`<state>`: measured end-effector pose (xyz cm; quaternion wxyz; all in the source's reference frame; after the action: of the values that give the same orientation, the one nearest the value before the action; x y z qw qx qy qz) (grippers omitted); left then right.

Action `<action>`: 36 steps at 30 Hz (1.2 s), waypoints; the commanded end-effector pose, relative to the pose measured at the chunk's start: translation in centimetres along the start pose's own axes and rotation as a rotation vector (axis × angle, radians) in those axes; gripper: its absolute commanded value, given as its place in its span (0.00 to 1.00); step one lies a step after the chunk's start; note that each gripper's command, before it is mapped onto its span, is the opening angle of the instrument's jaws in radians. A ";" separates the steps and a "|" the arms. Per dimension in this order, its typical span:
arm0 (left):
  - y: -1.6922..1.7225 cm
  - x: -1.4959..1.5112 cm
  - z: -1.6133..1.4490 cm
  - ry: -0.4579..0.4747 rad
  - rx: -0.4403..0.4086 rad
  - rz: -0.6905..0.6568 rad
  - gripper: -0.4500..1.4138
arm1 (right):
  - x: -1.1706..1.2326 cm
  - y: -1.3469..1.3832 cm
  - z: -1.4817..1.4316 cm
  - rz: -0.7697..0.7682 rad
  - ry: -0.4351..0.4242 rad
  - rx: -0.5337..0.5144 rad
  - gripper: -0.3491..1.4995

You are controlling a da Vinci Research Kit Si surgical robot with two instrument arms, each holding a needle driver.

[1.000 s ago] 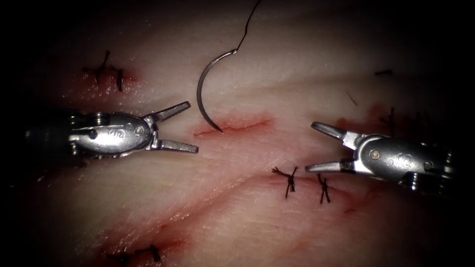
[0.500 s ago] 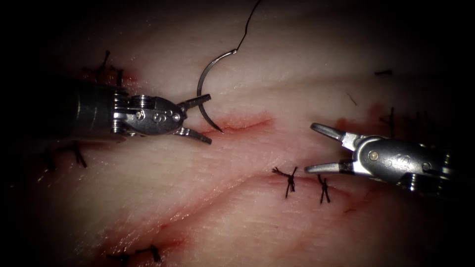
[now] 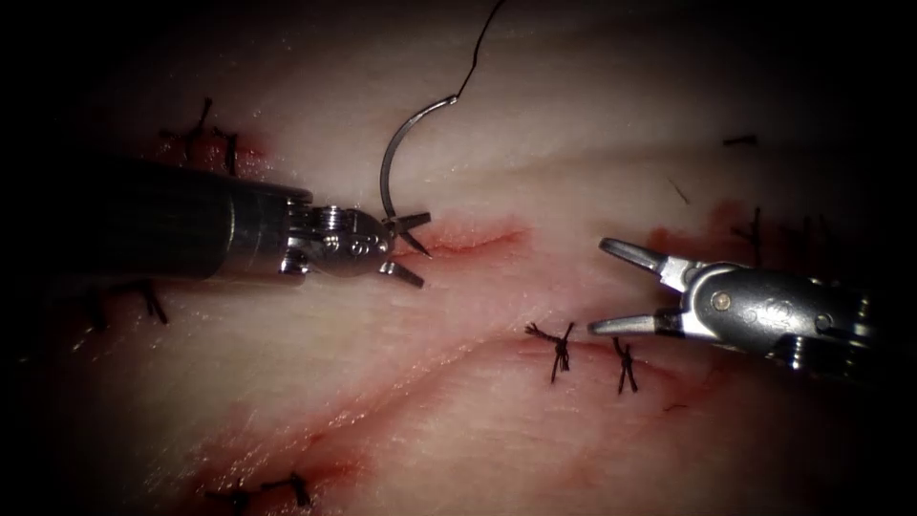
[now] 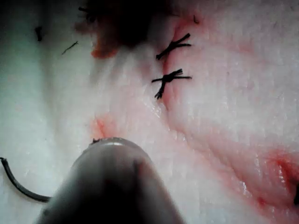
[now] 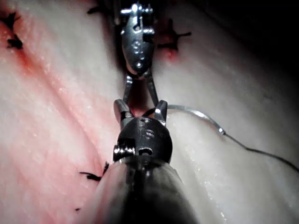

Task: Wound Closure
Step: Using the left hand, pick up the needle.

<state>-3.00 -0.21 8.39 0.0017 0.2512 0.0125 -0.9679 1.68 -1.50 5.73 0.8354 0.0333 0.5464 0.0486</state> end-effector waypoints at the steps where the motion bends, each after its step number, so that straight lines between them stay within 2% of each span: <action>1: -0.04 -0.02 0.16 -0.008 0.006 0.008 0.51 | 0.02 0.05 0.09 -0.003 0.003 -0.001 0.66; 3: -0.04 -0.07 0.23 -0.023 -0.002 0.016 0.53 | 0.02 0.05 0.09 -0.004 0.001 0.000 0.66; 6: -0.03 -0.16 0.40 -0.052 -0.026 0.030 0.63 | 0.02 0.05 0.09 -0.004 -0.001 -0.003 0.66; 10: -0.03 -0.21 0.50 -0.076 -0.038 0.038 0.66 | 0.02 0.05 0.09 -0.004 -0.001 -0.003 0.66; 14: -0.02 -0.25 0.56 -0.083 -0.055 0.042 0.79 | 0.02 0.05 0.09 -0.004 -0.001 -0.003 0.66; 18: -0.03 -0.26 0.60 -0.081 -0.056 0.043 0.79 | 0.02 0.05 0.09 -0.004 -0.001 -0.003 0.66; 19: -0.04 -0.25 0.61 -0.082 -0.056 0.043 0.78 | 0.02 0.05 0.09 -0.004 -0.001 -0.003 0.66; 21: -0.06 -0.24 0.59 -0.080 -0.061 0.042 0.61 | 0.02 0.05 0.09 -0.004 -0.001 -0.004 0.66; 23: -0.07 -0.23 0.57 -0.083 -0.063 0.041 0.51 | 0.02 0.05 0.09 -0.004 -0.001 -0.004 0.65; 24: -0.10 -0.21 0.53 -0.078 -0.052 0.038 0.29 | 0.02 0.05 0.10 -0.004 -0.001 -0.004 0.63; 26: -0.13 -0.18 0.48 -0.060 -0.034 0.032 0.03 | 0.02 0.05 0.09 -0.004 -0.001 -0.004 0.60; 27: -0.14 -0.16 0.44 -0.047 -0.024 0.028 0.00 | 0.02 0.05 0.09 -0.004 -0.001 -0.004 0.59; 32: -0.18 -0.05 0.17 0.016 0.018 0.011 0.00 | 0.01 0.06 0.09 -0.004 -0.003 -0.008 0.50; 34: -0.18 0.01 0.02 0.051 0.025 0.015 0.00 | 0.01 0.06 0.09 0.009 -0.005 -0.009 0.45; 35: -0.18 0.08 -0.16 0.095 0.033 0.029 0.00 | 0.01 0.06 0.10 0.027 -0.007 -0.010 0.43; 36: -0.19 0.11 -0.24 0.115 0.031 0.034 0.00 | 0.01 0.06 0.11 0.044 -0.011 -0.009 0.44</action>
<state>-2.90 -0.05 8.00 0.0135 0.3151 -0.0037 -0.9490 1.68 -1.49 5.76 0.8375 0.0431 0.5398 0.0725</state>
